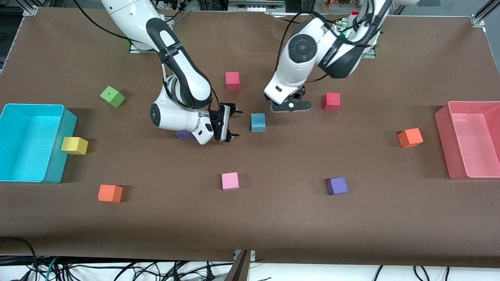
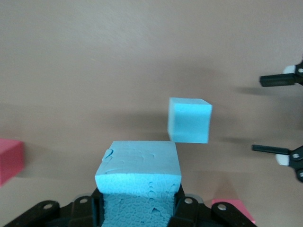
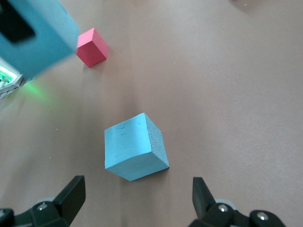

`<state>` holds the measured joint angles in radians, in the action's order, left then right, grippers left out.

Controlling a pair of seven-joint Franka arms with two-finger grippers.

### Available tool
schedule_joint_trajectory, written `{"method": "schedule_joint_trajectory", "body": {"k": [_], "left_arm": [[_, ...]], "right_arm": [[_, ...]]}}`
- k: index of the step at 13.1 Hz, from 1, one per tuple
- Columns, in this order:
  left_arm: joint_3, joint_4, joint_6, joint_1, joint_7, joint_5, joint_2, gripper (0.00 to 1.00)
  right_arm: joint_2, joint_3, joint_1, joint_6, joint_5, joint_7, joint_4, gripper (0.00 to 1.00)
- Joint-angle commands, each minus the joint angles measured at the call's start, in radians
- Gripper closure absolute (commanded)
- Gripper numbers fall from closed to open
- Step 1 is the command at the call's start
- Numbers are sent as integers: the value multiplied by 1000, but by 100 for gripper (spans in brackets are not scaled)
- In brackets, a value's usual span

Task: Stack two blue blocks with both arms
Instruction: 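Set the right cube down and open the right gripper while the left gripper approaches, then lower the held light blue cube onto the other cube with the left gripper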

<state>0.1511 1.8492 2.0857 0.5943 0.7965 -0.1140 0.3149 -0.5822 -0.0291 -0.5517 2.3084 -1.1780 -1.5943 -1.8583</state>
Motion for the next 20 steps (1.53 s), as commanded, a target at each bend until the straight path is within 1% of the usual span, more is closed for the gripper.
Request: {"method": "schedule_joint_trajectory", "body": {"k": [1,3,6,8,11,20], "left_arm": [[-13,-138,-7,54,68,-1,130,100],[-21,-185,13,70,84,-1,182,100],[-25,-189,91,94,110,-1,234,100],[-45,-203,115,114,110,-1,266,100],[-58,-205,119,116,101,43,268,100],[-68,-203,120,116,101,43,274,100]], "right_arm": [[7,-8,10,-3,-57,-82,-35,0],[4,-8,12,-6,-57,-84,-35,0],[-7,-6,24,-26,-57,-108,-35,0],[-7,-6,29,-26,-57,-125,-35,0],[-7,-6,30,-26,-57,-127,-35,0],[-21,-6,35,-24,-57,-161,-28,0]]}}
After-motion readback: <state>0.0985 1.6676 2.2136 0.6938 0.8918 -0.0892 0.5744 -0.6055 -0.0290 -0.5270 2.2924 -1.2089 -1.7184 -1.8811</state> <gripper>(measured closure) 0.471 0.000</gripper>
